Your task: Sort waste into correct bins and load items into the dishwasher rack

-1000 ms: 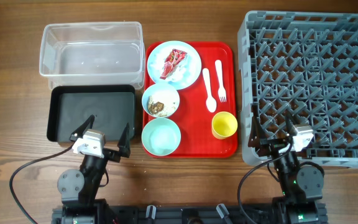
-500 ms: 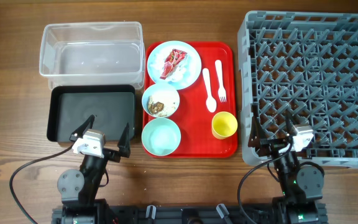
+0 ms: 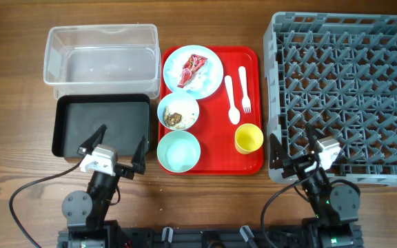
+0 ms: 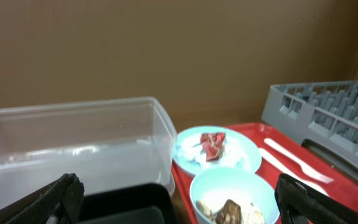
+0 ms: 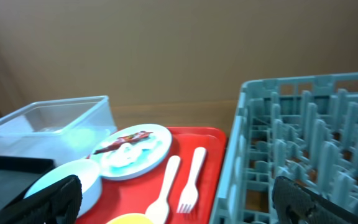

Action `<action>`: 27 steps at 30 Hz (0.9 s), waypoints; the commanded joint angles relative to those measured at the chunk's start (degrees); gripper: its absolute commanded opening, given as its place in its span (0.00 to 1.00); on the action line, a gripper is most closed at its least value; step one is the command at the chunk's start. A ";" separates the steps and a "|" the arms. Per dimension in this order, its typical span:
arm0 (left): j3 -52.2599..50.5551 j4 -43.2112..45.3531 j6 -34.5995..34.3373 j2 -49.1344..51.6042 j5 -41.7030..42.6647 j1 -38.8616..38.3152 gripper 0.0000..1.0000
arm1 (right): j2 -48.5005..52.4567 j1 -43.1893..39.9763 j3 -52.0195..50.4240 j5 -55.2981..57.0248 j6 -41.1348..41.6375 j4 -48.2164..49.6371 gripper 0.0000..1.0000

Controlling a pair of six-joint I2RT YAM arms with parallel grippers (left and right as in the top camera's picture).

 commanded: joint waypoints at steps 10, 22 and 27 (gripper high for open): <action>15.69 -4.09 0.72 7.98 1.51 0.37 1.00 | 15.26 0.24 23.06 -8.02 -7.34 -8.35 1.00; 48.30 -17.03 1.25 40.98 5.60 -0.83 1.00 | 40.17 0.24 53.05 -8.44 -9.68 -31.26 1.00; 71.67 -34.29 5.77 63.30 4.55 -6.82 1.00 | 47.76 0.24 61.02 -8.46 -9.68 -40.06 1.00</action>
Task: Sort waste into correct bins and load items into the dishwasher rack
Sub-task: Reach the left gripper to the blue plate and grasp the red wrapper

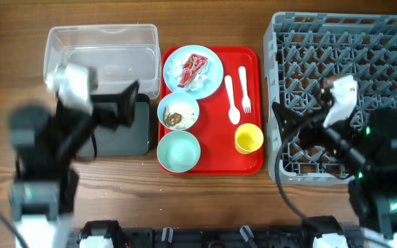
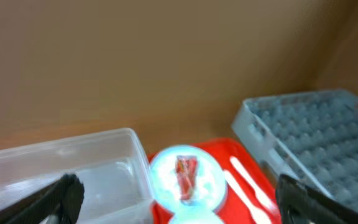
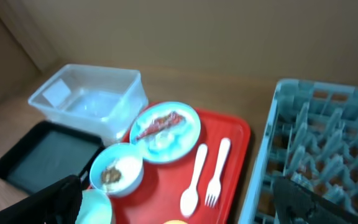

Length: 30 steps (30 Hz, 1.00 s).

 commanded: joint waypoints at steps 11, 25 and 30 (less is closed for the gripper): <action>58.80 -34.05 4.39 59.63 -14.40 -19.34 1.00 | 10.25 0.24 5.62 -9.53 3.30 -5.51 1.00; 58.80 -28.74 4.13 79.08 -14.75 -22.80 1.00 | 12.76 0.24 5.60 -8.37 3.76 -11.50 1.00; 58.73 -29.00 3.87 82.86 -16.39 -22.80 1.00 | 13.38 0.24 5.60 -8.35 3.72 -11.96 1.00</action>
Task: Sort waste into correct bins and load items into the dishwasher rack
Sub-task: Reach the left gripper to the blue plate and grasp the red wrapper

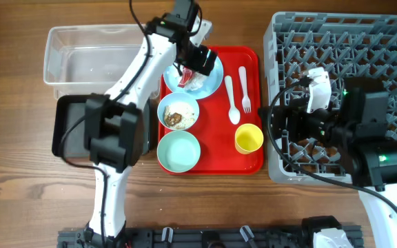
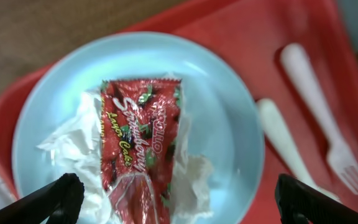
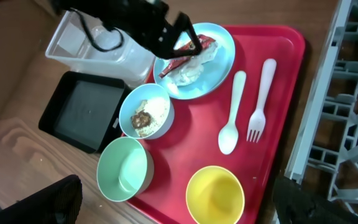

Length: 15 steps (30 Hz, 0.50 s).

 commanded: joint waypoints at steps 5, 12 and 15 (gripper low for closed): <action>0.44 -0.55 0.00 4.72 -4.26 -0.22 1.00 | 1.25 0.24 1.27 -0.24 0.63 -0.57 1.00; 0.44 -0.02 0.02 6.73 -4.81 -0.22 1.00 | 2.23 0.24 1.27 -0.26 0.68 -0.59 1.00; 0.42 -0.24 0.02 8.24 -4.76 -0.28 1.00 | 2.51 0.24 1.27 -0.26 0.66 -0.61 1.00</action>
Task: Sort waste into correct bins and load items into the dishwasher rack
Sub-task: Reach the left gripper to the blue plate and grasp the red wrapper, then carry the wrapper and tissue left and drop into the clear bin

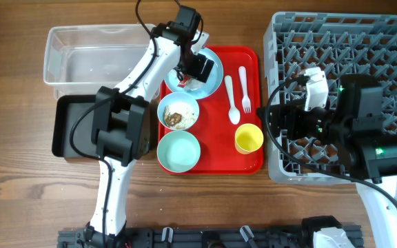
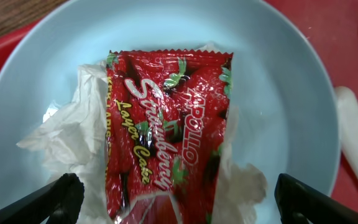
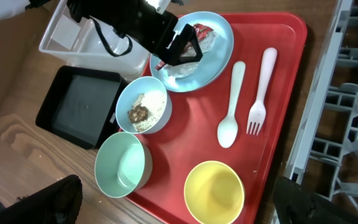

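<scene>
A red strawberry-cake wrapper (image 2: 166, 130) lies on crumpled white tissue (image 2: 67, 137) on the light blue plate (image 2: 278, 93) at the back of the red tray (image 1: 250, 155). My left gripper (image 2: 179, 208) hangs open just above the plate (image 1: 212, 79), a fingertip on each side of the wrapper. The right gripper (image 3: 179, 205) is open with nothing between its fingers. It hovers above the tray's front right, near the yellow cup (image 3: 213, 193) and the rack's left edge. The grey dishwasher rack (image 1: 364, 55) holds nothing.
On the tray are a bowl of food scraps (image 1: 178, 111), an empty green bowl (image 1: 178, 150), a white spoon (image 1: 231, 100) and a fork (image 1: 244, 89). A clear bin (image 1: 95, 55) and a black bin (image 1: 74, 127) stand left of the tray.
My left gripper has come lower over the plate; the wrapper now fills more of its view. The right gripper has barely shifted. Nothing on the tray has moved.
Both arms first sat low at the table's front edge, grippers open. Then both were raised and blurred. Then the left gripper was over the blue plate and the right beside the rack, above the tray. Now the left is closer to the wrapper.
</scene>
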Action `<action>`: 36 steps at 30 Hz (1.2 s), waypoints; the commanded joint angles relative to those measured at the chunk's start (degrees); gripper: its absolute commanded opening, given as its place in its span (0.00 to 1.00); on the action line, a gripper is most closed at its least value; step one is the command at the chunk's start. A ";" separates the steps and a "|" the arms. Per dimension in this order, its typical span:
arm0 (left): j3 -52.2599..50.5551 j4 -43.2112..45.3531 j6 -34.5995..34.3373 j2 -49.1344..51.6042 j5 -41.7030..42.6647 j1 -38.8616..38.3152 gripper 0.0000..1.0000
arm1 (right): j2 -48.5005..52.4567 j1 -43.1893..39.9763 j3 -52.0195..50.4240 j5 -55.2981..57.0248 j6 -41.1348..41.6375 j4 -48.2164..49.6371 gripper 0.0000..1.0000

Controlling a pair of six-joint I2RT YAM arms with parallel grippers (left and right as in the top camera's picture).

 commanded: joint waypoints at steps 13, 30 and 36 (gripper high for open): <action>0.44 -0.13 -0.09 4.66 -0.81 -1.03 0.04 | 0.68 0.24 1.27 -0.02 0.68 -0.02 1.00; 5.14 -7.48 -13.33 -19.15 1.33 10.97 0.04 | 0.74 0.24 1.27 -0.04 0.85 1.70 1.00; 3.96 -12.00 -13.31 -16.55 -3.65 18.75 0.05 | 0.74 0.24 1.27 -0.04 0.85 1.73 1.00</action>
